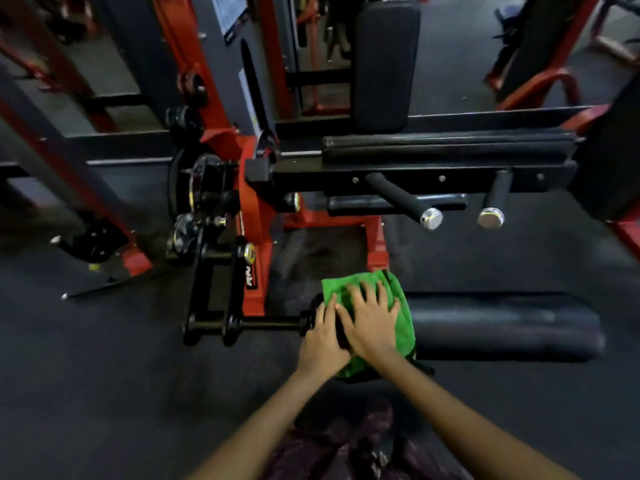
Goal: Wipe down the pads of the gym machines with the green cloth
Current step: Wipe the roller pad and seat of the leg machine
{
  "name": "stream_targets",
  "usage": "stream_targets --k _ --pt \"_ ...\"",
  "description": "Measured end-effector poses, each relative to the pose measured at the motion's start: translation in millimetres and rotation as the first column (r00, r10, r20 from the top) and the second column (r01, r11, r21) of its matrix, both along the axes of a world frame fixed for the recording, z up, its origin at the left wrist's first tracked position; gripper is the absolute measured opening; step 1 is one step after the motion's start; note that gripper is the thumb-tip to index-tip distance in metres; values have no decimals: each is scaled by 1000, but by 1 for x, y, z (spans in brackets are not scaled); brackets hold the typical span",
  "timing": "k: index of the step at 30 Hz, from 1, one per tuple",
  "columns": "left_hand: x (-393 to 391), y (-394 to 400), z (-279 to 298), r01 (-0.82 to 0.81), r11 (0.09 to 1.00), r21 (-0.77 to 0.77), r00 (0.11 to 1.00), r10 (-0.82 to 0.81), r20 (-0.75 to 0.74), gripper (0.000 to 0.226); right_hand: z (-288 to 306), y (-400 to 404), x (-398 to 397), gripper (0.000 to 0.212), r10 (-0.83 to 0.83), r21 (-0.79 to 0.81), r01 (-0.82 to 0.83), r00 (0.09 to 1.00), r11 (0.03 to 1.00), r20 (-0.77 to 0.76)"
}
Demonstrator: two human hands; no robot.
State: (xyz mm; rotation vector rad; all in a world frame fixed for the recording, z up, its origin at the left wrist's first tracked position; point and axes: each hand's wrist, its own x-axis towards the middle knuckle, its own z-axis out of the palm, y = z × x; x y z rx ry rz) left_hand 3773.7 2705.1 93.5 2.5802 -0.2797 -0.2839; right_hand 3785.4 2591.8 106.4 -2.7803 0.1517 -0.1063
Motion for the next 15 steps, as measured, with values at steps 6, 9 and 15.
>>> stream_targets --k 6,9,15 --pt "38 55 13 306 946 105 950 -311 37 103 -15 26 3 71 -188 -121 178 979 976 -79" --pt "62 67 10 429 896 118 897 -438 59 109 -16 31 5 72 -238 -177 219 967 959 -93" --pt "92 44 6 575 809 122 818 -570 -78 130 -14 22 5 75 -316 -173 294 942 940 -113"
